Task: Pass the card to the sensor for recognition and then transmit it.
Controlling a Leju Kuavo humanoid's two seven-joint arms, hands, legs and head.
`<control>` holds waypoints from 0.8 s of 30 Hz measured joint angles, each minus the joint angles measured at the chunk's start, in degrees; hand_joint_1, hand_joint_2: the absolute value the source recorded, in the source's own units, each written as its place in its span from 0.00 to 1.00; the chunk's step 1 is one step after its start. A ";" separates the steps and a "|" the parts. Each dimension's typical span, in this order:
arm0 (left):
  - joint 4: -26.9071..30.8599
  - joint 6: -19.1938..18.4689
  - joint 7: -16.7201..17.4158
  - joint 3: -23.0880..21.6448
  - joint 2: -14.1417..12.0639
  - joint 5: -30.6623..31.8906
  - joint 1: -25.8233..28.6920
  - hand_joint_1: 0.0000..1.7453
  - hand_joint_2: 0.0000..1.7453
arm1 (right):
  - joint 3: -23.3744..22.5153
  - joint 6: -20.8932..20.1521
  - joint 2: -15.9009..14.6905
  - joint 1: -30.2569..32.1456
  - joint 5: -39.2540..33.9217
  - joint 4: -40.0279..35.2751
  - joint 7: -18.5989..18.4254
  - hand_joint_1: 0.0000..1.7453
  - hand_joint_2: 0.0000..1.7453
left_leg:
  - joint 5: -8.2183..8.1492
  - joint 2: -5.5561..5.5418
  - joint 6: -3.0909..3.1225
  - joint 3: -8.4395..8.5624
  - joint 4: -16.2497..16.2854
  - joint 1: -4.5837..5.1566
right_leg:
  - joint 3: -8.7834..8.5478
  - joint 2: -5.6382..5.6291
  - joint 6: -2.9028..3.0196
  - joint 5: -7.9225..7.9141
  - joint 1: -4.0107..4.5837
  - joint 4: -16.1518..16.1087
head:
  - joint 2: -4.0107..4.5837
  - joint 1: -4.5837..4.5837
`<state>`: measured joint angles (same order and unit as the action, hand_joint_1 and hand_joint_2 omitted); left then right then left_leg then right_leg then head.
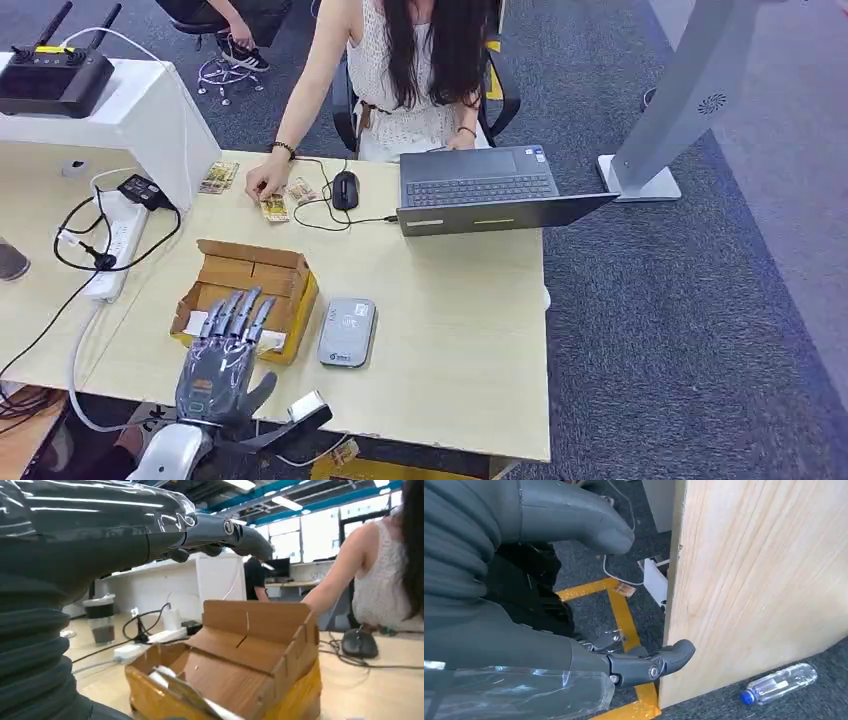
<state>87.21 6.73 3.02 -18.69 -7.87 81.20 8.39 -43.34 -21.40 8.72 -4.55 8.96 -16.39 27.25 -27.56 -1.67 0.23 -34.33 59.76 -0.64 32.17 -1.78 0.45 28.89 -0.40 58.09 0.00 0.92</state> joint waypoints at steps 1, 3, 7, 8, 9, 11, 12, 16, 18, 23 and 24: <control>-0.18 -0.18 0.24 0.00 -0.02 -0.13 0.11 0.00 1.00 | -0.17 0.00 -0.02 -0.01 0.06 0.00 -0.04 0.00 1.00 | 0.00 0.00 0.00 0.00 0.00 0.00 | 0.00 0.00 0.00 0.00 0.00 0.00 | 0.00 -0.02; -0.52 -0.33 1.04 0.06 -0.24 -0.13 0.28 0.00 1.00 | -0.37 0.02 -0.02 -0.01 0.19 0.00 -0.09 0.00 1.00 | 0.00 0.00 0.00 0.00 0.00 0.00 | 0.00 0.00 0.00 0.00 0.00 0.00 | 0.00 -0.02; -1.09 -0.55 2.51 0.70 -0.37 -0.02 0.26 0.00 1.00 | -0.59 0.04 -0.02 -0.01 0.50 0.00 -0.24 0.00 1.00 | 0.00 0.00 0.00 0.00 0.00 0.00 | 0.00 0.00 0.00 0.00 0.00 0.00 | 0.00 0.00; -1.25 -0.57 2.91 0.90 -0.37 0.11 0.25 0.00 1.00 | -0.61 0.04 -0.02 -0.01 0.59 0.00 -0.26 0.00 1.00 | 0.00 0.00 0.00 0.00 0.00 0.00 | 0.00 0.00 0.00 0.00 0.00 0.00 | 0.00 0.00; -1.38 -0.62 3.10 1.05 -0.37 0.15 0.24 0.00 1.00 | -0.61 0.04 -0.02 -0.02 0.63 0.00 -0.37 0.00 1.00 | 0.00 0.00 0.00 0.00 0.00 0.00 | 0.01 0.00 0.00 0.00 0.00 0.00 | 0.00 0.00; -1.66 -0.94 3.45 1.73 -0.37 0.24 0.15 0.00 1.00 | -0.63 0.04 -0.02 -0.02 0.72 -0.02 -0.61 0.00 1.00 | 0.00 0.00 0.00 0.00 0.00 0.00 | 0.01 0.00 0.00 0.00 0.00 0.00 | 0.00 0.00; -1.84 -1.03 3.54 1.92 -0.37 0.24 0.10 0.00 1.00 | -0.63 0.02 -0.02 -0.03 0.87 -0.02 -0.61 0.00 1.00 | 0.00 0.00 0.00 0.00 0.00 0.00 | 0.00 0.00 0.00 0.00 0.00 0.00 | 0.00 0.00; -2.43 -1.16 3.54 2.71 -0.42 0.26 0.05 0.00 1.00 | -0.63 0.02 -0.02 -0.05 1.11 -0.07 -0.66 0.00 1.00 | 0.00 0.00 0.00 0.01 0.00 0.00 | 0.00 0.00 0.00 0.00 0.00 0.00 | 0.00 0.00; -2.64 -1.16 3.54 2.86 -0.44 0.28 0.02 0.00 1.00 | -0.63 0.02 -0.02 -0.05 1.16 -0.09 -0.66 0.00 1.00 | 0.00 0.00 0.00 0.00 0.00 0.00 | 0.00 0.00 0.00 0.00 0.00 0.00 | 0.00 0.00; -2.78 -1.16 3.54 3.13 -0.44 0.28 -0.06 0.00 1.00 | -0.63 0.02 -0.02 -0.06 1.16 -0.09 -0.65 0.00 1.00 | 0.00 0.00 0.00 0.00 0.00 0.00 | 0.00 0.00 0.00 0.00 0.00 0.00 | 0.00 0.00; -2.82 -1.20 3.54 3.17 -0.44 0.30 -0.09 0.00 1.00 | -0.63 0.02 -0.02 -0.06 1.16 -0.09 -0.66 0.00 1.00 | 0.00 0.00 0.00 0.00 0.01 0.00 | 0.00 0.00 0.00 0.00 0.00 0.00 | 0.00 0.00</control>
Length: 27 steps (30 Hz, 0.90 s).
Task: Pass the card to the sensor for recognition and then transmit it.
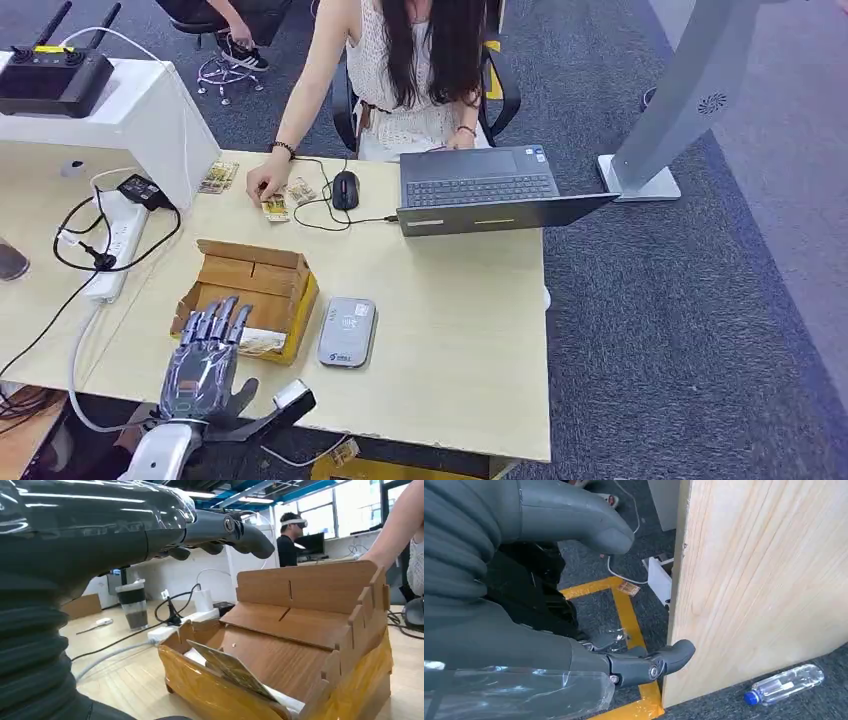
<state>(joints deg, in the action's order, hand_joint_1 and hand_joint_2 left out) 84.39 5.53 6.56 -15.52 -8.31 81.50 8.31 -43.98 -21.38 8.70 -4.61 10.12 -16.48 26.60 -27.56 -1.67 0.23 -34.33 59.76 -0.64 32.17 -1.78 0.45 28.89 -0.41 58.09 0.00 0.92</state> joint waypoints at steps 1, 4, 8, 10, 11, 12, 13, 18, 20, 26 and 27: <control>-0.11 -0.07 0.00 0.02 0.00 0.00 -0.07 0.00 1.00 | 0.00 0.00 0.00 -0.01 0.09 0.00 -0.02 0.00 1.00 | 0.00 0.00 0.00 0.00 0.00 0.00 | 0.00 0.00 0.00 0.00 0.00 0.00 | 0.00 0.00; -0.55 -0.31 0.09 0.46 0.02 0.00 -0.28 0.00 1.00 | 0.00 0.00 0.00 -0.02 0.46 0.00 -0.15 0.00 1.00 | 0.00 0.00 0.00 0.00 0.00 0.00 | 0.00 0.00 0.00 0.00 0.00 0.00 | 0.00 0.00; -1.71 -0.83 0.04 1.46 0.07 -0.09 -0.91 0.00 1.00 | 0.00 0.00 0.00 -0.09 0.92 0.00 -0.48 0.00 1.00 | 0.00 0.00 0.00 0.01 0.00 0.00 | 0.00 0.00 0.00 0.00 0.00 0.00 | 0.00 0.00; -2.23 -1.05 -0.22 1.73 0.09 -0.22 -1.09 0.00 1.00 | -0.02 0.02 0.00 -0.10 1.29 0.00 -0.59 0.00 1.00 | 0.00 0.00 0.00 0.01 0.00 0.00 | 0.00 0.00 0.00 0.00 0.00 0.00 | 0.00 -0.02; -2.49 -1.07 -0.31 1.82 0.13 -0.24 -1.16 0.00 1.00 | -0.02 0.02 0.00 -0.13 1.33 0.00 -0.68 0.00 1.00 | 0.00 0.00 0.00 0.01 0.00 0.00 | 0.00 0.00 0.00 0.00 0.00 0.00 | 0.00 0.00; -2.75 -1.14 -0.39 1.86 0.18 -0.26 -1.24 0.00 1.00 | -0.02 0.04 0.00 -0.17 1.38 0.00 -0.74 0.00 1.00 | 0.00 0.00 0.00 0.01 0.00 0.00 | 0.00 0.00 0.00 0.00 0.00 0.00 | 0.00 0.00; -3.08 -1.36 -0.39 1.88 0.20 -0.26 -1.30 0.00 1.00 | -0.02 0.04 0.00 -0.19 1.40 0.02 -0.90 0.00 1.00 | 0.00 0.00 0.00 0.01 0.00 0.00 | 0.00 0.00 0.00 0.00 0.00 0.00 | 0.00 0.00; -4.50 -2.03 -0.39 2.10 0.26 -0.44 -1.52 0.00 1.00 | -0.02 0.06 0.00 -0.26 1.73 0.02 -1.01 0.00 1.00 | 0.00 0.00 0.00 0.00 0.00 0.00 | 0.00 0.00 0.00 0.00 0.00 0.00 | 0.00 0.00; -4.92 -2.03 -0.39 2.29 0.28 -0.46 -1.55 0.00 1.00 | -0.02 0.07 0.00 -0.27 1.73 0.02 -1.01 0.00 1.00 | 0.00 0.00 0.00 0.00 0.00 0.00 | 0.00 0.00 0.00 0.00 0.00 0.00 | 0.00 0.00; -5.66 -2.80 -0.39 2.36 0.35 -0.74 -1.59 1.00 1.00 | -0.04 0.04 0.00 -0.29 1.88 0.02 -1.01 0.00 1.00 | 0.00 0.00 0.00 0.01 0.00 0.00 | 0.00 0.00 0.00 0.00 0.00 0.00 | 0.00 0.00; -5.68 -2.82 -0.39 2.36 0.42 -0.79 -1.60 1.00 1.00 | -0.04 0.04 0.00 -0.28 1.88 0.02 -1.01 0.00 1.00 | 0.00 0.00 0.00 0.01 0.00 0.00 | 0.00 0.00 0.00 0.00 0.00 0.00 | 0.00 0.00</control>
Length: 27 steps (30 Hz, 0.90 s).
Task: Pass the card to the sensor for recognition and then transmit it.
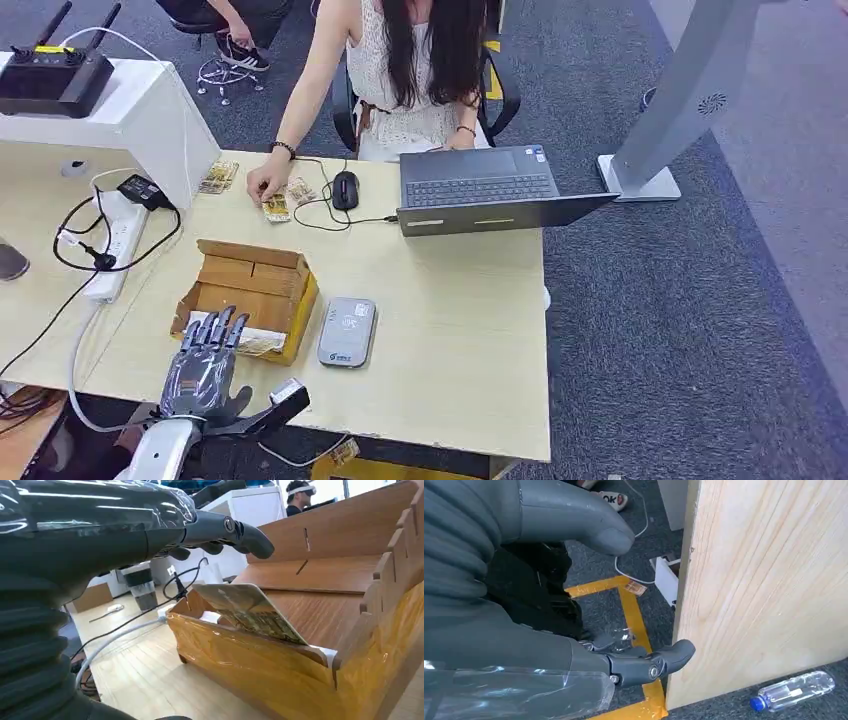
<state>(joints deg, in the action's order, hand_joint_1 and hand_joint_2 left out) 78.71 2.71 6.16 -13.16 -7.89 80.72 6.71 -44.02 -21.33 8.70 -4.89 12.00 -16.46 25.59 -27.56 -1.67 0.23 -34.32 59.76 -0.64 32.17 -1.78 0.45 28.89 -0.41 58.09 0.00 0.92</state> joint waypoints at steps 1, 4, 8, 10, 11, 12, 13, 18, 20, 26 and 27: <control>0.00 0.00 0.00 0.00 0.07 -0.02 0.00 1.00 1.00 | 0.00 0.00 0.00 0.00 0.00 0.00 0.00 0.00 1.00 | 0.00 0.00 0.00 0.00 0.00 0.00 | 0.00 0.00 0.00 0.00 0.00 0.00 | 0.00 -0.02; 0.00 0.22 -0.35 0.00 0.13 -0.31 0.00 1.00 1.00 | -0.11 0.00 0.00 -0.01 0.00 0.00 0.00 0.00 1.00 | 0.00 0.00 0.00 0.00 0.00 0.00 | 0.00 0.00 0.00 0.00 0.00 0.00 | 0.00 0.00; 0.00 0.24 -0.42 0.00 0.13 -0.46 0.01 1.00 1.00 | -0.33 0.00 0.00 -0.01 0.04 0.00 0.02 0.00 1.00 | 0.00 0.00 0.00 0.00 0.00 0.00 | 0.00 0.00 0.00 0.00 0.00 0.00 | 0.00 0.00; 0.00 0.26 -0.42 0.00 0.13 -0.52 0.01 1.00 1.00 | -0.42 0.00 0.00 0.00 0.09 0.00 0.02 0.00 1.00 | 0.00 0.00 0.00 0.00 0.00 0.00 | 0.00 0.00 0.00 0.00 0.00 0.00 | 0.00 0.00; 0.00 0.35 -0.42 0.00 0.13 -0.59 -0.01 1.00 1.00 | -0.44 0.00 0.00 0.00 0.15 0.00 0.02 0.00 1.00 | 0.00 0.00 0.00 0.00 0.00 0.00 | 0.00 0.00 0.00 0.00 0.00 0.00 | 0.00 0.00; 0.00 0.59 -0.42 0.00 0.13 -0.68 -0.08 1.00 1.00 | -0.44 0.00 0.00 0.00 0.17 0.00 0.02 0.00 1.00 | 0.00 0.00 0.00 0.00 0.00 0.00 | 0.00 0.00 0.00 0.00 0.00 0.00 | 0.00 0.00; 0.00 0.83 -0.42 0.00 0.13 -0.68 -0.23 1.00 1.00 | -0.46 0.00 0.00 0.00 0.17 0.00 0.02 0.00 1.00 | 0.00 0.00 0.00 0.00 0.00 0.00 | -0.01 0.00 0.00 0.00 0.00 0.00 | 0.00 0.00; 0.00 0.92 -0.42 0.00 0.15 -0.81 -0.38 1.00 1.00 | -0.55 0.00 0.00 0.04 0.35 0.00 0.04 0.00 1.00 | 0.00 0.00 0.00 0.01 0.00 0.00 | -0.01 0.00 0.00 0.00 0.00 0.00 | 0.00 0.00; 0.00 0.94 -0.42 0.00 0.15 -0.81 -0.37 1.00 1.00 | -0.55 0.00 0.00 0.02 0.44 0.00 0.07 0.00 1.00 | 0.00 0.00 0.00 0.01 0.00 0.00 | -0.02 0.00 0.00 0.00 0.00 0.00 | 0.00 0.00; 0.09 2.38 -0.24 0.00 0.30 -1.03 -0.10 1.00 1.00 | -0.81 -0.02 0.00 0.06 0.44 0.00 0.39 0.00 1.00 | 0.00 0.00 0.00 0.00 0.00 0.00 | -0.01 0.00 0.00 0.00 0.00 0.00 | 0.00 0.00; 0.11 2.62 -0.20 0.04 0.44 -1.05 -0.08 1.00 1.00 | -0.90 -0.02 0.00 0.07 0.44 0.00 0.39 0.00 1.00 | 0.00 0.00 0.00 0.00 0.00 0.00 | -0.01 0.00 0.00 0.00 0.00 0.00 | 0.00 0.00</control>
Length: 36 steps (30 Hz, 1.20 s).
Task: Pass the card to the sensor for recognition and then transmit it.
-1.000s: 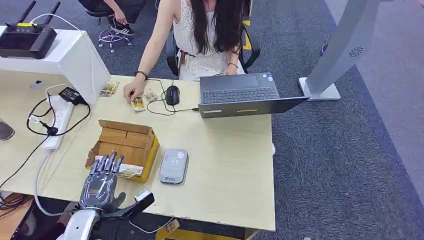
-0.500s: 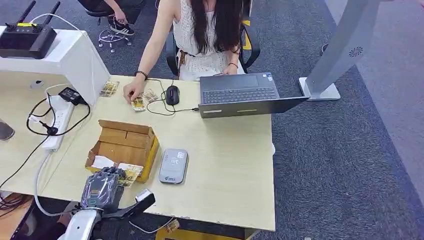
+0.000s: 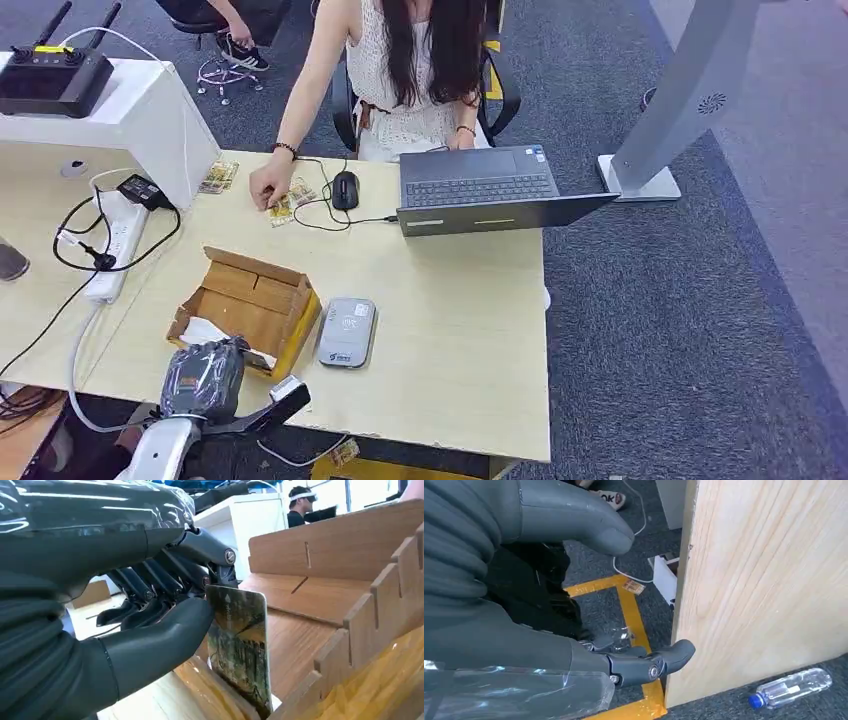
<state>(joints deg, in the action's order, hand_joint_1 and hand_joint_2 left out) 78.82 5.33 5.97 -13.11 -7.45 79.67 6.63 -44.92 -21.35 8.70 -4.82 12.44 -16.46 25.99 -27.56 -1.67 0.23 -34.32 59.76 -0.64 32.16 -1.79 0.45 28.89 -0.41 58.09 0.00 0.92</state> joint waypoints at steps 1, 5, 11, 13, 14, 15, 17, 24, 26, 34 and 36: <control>0.02 0.11 0.04 0.02 0.11 -0.13 0.00 1.00 1.00 | -0.09 0.00 0.00 0.01 0.00 0.00 0.00 0.00 1.00 | 0.00 0.00 0.00 0.00 0.00 0.00 | 0.00 0.00 0.00 0.00 0.00 0.00 | 0.00 0.00; 0.07 0.17 0.04 0.04 0.26 -0.24 0.02 1.00 1.00 | -0.24 -0.02 0.00 0.03 0.02 0.00 0.00 0.00 1.00 | 0.00 0.00 0.00 0.00 0.00 0.00 | 0.00 0.00 0.00 0.00 0.00 0.00 | 0.00 0.00; 0.17 0.87 0.09 0.26 0.57 0.07 0.07 1.00 1.00 | -0.46 -0.07 0.00 0.03 0.09 0.00 0.11 0.00 1.00 | 0.00 0.00 0.00 0.00 0.00 0.00 | 0.00 0.00 0.00 0.00 0.00 0.00 | 0.00 0.00; 0.42 1.25 0.09 0.31 0.72 0.42 0.03 1.00 1.00 | -0.48 -0.04 0.00 0.03 0.15 0.00 0.11 0.00 1.00 | 0.00 0.00 0.00 0.00 0.01 0.00 | 0.01 0.00 0.00 0.00 0.00 0.00 | 0.00 0.00; 0.66 1.44 0.04 0.31 0.76 0.55 -0.12 1.00 1.00 | -0.48 -0.04 0.00 0.03 0.17 0.00 0.13 0.00 1.00 | 0.00 0.00 0.00 0.00 0.01 0.00 | 0.01 0.00 0.00 0.00 0.00 0.00 | 0.00 0.00; 0.85 1.72 -0.11 0.33 0.89 0.74 -0.36 1.00 1.00 | -0.50 -0.06 0.00 0.02 0.20 0.00 0.18 0.00 1.00 | 0.00 -0.01 0.00 0.00 0.01 0.00 | 0.01 0.01 0.00 0.00 0.00 0.00 | 0.00 0.00; 1.20 1.94 -0.22 0.33 1.11 0.83 -1.09 1.00 1.00 | -0.50 -0.07 0.02 -0.01 0.24 0.00 0.28 0.00 1.00 | 0.01 -0.01 0.01 0.00 0.01 0.00 | 0.01 0.01 0.00 0.00 0.00 0.00 | 0.00 0.00; 2.05 3.28 -0.79 0.35 2.62 2.27 -5.30 1.00 1.00 | -0.50 0.02 0.02 -0.11 1.29 0.00 0.42 0.00 1.00 | 0.02 -0.01 0.02 0.01 0.02 0.00 | -0.01 0.02 -0.02 -0.03 0.00 0.00 | 0.00 -0.02; 2.05 3.63 -0.64 0.35 3.06 2.51 -6.66 1.00 1.00 | -0.50 0.09 0.04 -0.17 1.49 0.00 0.39 0.00 1.00 | 0.02 -0.01 0.02 0.01 0.02 0.00 | -0.01 0.02 -0.01 -0.03 0.00 0.00 | 0.00 0.00; -0.66 4.70 0.09 0.35 4.48 3.83 -14.60 1.00 1.00 | -0.48 0.33 0.17 -0.93 2.60 0.02 -0.55 0.00 1.00 | 0.05 -0.04 0.04 0.01 0.04 0.00 | -0.02 0.03 0.02 -0.07 0.00 0.01 | 0.00 0.02; -1.38 4.81 0.11 0.35 4.72 3.80 -15.66 1.00 1.00 | -0.48 0.33 0.20 -0.95 2.62 0.02 -0.57 0.00 1.00 | 0.05 -0.04 0.05 0.01 0.04 0.00 | -0.02 0.04 0.02 -0.07 0.00 0.01 | 0.00 0.00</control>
<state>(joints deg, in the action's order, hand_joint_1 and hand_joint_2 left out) 77.44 10.14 6.08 -12.76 -2.73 83.47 -9.03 -45.40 -21.03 8.90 -5.77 15.06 -16.44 25.42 -27.51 -1.71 0.27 -34.31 59.80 -0.64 32.14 -1.75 0.46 28.82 -0.41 58.10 0.00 0.92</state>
